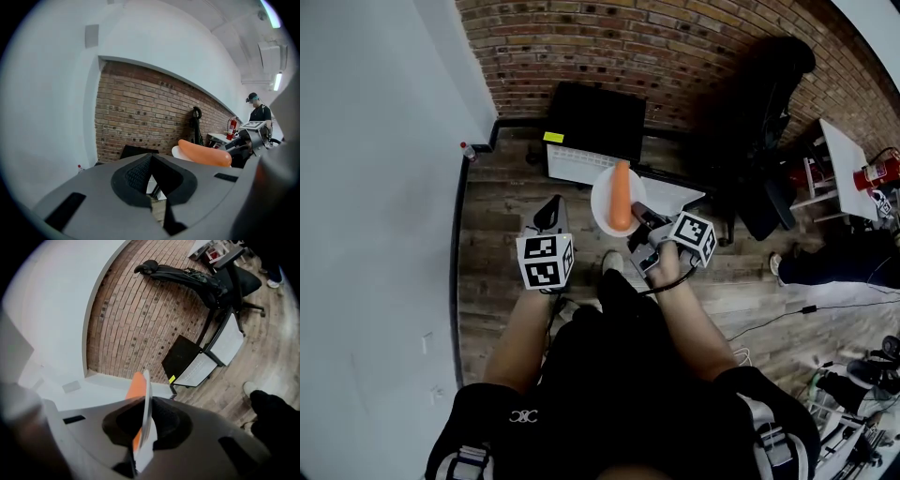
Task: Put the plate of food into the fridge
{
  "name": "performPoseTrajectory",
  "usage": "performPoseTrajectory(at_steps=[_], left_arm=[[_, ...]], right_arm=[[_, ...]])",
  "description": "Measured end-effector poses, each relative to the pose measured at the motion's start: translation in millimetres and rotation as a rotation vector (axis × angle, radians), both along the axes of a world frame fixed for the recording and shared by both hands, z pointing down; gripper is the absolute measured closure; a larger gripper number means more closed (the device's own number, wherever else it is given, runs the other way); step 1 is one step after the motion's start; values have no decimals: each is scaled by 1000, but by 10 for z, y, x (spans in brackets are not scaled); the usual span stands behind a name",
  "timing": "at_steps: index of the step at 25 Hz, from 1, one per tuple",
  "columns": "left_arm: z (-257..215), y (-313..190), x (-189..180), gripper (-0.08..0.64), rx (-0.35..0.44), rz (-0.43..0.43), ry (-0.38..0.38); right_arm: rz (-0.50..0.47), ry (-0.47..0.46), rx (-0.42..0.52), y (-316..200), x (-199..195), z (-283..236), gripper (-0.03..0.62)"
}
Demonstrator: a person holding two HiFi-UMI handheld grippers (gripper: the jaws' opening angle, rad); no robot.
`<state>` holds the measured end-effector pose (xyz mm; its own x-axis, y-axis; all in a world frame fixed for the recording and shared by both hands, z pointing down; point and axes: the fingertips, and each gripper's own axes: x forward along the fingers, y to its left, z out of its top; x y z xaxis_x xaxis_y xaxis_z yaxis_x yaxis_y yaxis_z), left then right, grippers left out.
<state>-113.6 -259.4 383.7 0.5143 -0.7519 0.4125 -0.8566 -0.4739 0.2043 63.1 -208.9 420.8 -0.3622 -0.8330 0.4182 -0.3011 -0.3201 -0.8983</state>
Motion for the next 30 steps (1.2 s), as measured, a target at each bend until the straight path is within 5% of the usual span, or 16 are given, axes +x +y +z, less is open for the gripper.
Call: performPoseTrajectory(at_steps=[14, 20, 30], left_arm=[[651, -1150, 41, 563, 38, -42, 12], [1534, -1631, 86, 563, 116, -46, 8], [3894, -2060, -22, 563, 154, -68, 17]], right_arm=[[-197, 39, 117, -1310, 72, 752, 554], [-255, 9, 144, -1651, -161, 1778, 554], [-212, 6, 177, -1897, -115, 3839, 555]])
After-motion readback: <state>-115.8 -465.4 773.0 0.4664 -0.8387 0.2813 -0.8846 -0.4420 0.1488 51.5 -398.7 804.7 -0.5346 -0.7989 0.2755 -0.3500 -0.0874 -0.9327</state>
